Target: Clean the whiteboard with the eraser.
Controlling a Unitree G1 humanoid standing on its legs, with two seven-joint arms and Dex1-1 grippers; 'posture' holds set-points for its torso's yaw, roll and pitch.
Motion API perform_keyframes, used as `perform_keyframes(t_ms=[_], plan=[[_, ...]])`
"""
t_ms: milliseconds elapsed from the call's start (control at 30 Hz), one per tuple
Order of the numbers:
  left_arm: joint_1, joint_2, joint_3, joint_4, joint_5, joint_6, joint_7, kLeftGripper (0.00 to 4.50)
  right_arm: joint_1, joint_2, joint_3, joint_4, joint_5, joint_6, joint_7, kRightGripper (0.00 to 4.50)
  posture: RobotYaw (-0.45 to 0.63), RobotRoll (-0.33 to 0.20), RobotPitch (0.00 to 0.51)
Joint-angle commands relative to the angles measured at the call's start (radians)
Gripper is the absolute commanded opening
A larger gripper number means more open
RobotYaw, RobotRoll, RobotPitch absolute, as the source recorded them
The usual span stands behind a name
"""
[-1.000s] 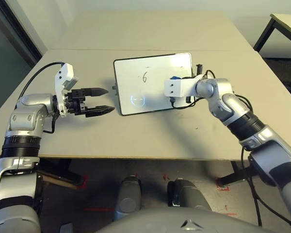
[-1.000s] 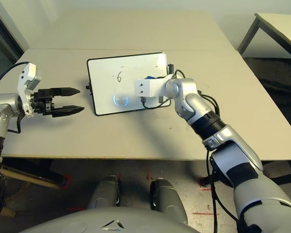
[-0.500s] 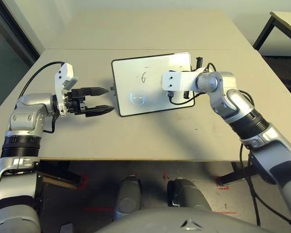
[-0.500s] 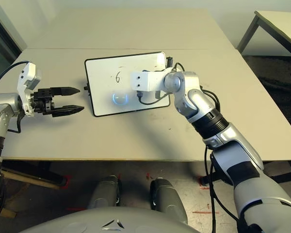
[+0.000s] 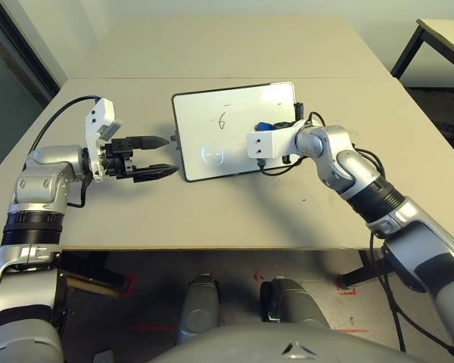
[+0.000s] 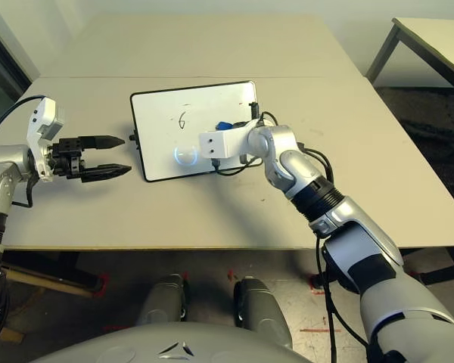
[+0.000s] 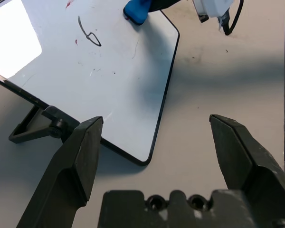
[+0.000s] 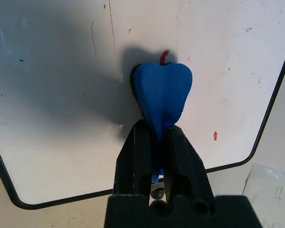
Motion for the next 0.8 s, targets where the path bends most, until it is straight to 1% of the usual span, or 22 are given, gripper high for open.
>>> perform_keyframes(t_ms=[33, 267, 433, 533, 800], plan=[[-0.014, 0.004, 0.003, 0.002, 0.003, -0.003, 0.000, 4.50, 0.003, 0.021, 0.027, 0.007, -0.012, -0.008, 0.012, 0.14, 0.33, 0.000, 0.028], [-0.017, 0.002, 0.003, 0.002, 0.003, -0.002, 0.002, 4.50, 0.010, 0.045, 0.032, 0.004, -0.027, -0.015, 0.020, 0.14, 0.33, 0.000, 0.028], [-0.017, -0.001, 0.001, -0.001, 0.002, -0.002, 0.003, 4.50, 0.018, 0.041, 0.031, 0.000, -0.030, -0.015, 0.024, 0.14, 0.33, 0.000, 0.027], [-0.015, 0.000, 0.001, -0.003, 0.001, -0.001, 0.002, 4.50, 0.025, 0.024, 0.021, 0.000, -0.030, -0.015, 0.028, 0.13, 0.32, 0.000, 0.028], [-0.016, -0.005, -0.003, -0.006, 0.002, 0.001, 0.003, 4.50, 0.068, -0.058, -0.026, -0.028, -0.009, 0.001, 0.062, 0.13, 0.32, 0.000, 0.032]])
